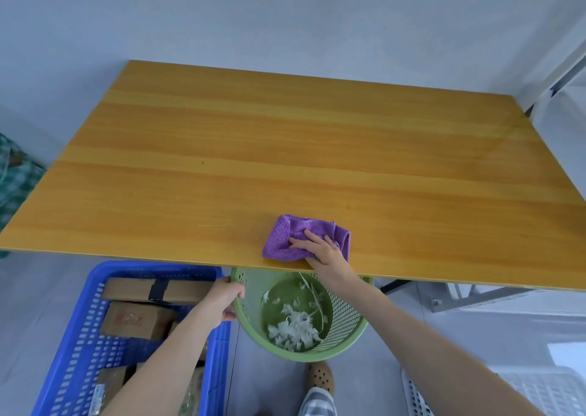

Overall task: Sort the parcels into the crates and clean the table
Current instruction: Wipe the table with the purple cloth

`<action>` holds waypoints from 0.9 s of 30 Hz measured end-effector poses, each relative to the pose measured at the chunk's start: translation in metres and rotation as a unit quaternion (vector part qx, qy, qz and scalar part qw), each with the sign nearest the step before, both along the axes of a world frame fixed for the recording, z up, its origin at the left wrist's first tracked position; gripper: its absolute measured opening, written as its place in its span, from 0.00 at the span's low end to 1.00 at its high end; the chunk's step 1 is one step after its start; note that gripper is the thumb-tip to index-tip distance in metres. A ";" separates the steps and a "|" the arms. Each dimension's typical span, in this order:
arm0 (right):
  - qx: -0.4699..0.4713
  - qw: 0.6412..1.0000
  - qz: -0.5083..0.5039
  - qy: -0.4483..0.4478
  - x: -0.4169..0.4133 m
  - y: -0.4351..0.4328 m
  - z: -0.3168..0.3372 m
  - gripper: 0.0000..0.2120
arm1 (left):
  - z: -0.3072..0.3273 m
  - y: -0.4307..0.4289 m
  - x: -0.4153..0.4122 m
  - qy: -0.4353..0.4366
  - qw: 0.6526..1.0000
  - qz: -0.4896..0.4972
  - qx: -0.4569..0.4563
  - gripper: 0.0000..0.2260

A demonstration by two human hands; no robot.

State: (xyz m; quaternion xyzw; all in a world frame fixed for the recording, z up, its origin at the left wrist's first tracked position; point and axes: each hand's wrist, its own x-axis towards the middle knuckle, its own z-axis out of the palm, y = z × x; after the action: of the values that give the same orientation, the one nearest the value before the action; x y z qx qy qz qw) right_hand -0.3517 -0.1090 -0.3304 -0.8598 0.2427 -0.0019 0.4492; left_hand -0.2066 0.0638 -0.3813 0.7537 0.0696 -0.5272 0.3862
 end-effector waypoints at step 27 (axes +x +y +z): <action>-0.049 0.990 0.132 -0.003 -0.038 0.007 -0.006 0.26 | 0.008 -0.012 0.008 0.005 1.000 0.016 -0.011 0.09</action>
State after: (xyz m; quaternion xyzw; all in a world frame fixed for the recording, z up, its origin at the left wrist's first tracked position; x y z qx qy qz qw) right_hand -0.3897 -0.1021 -0.3367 -0.9054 0.1255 0.0424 0.4033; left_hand -0.1987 0.0513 -0.3735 0.7455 0.0778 -0.5260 0.4019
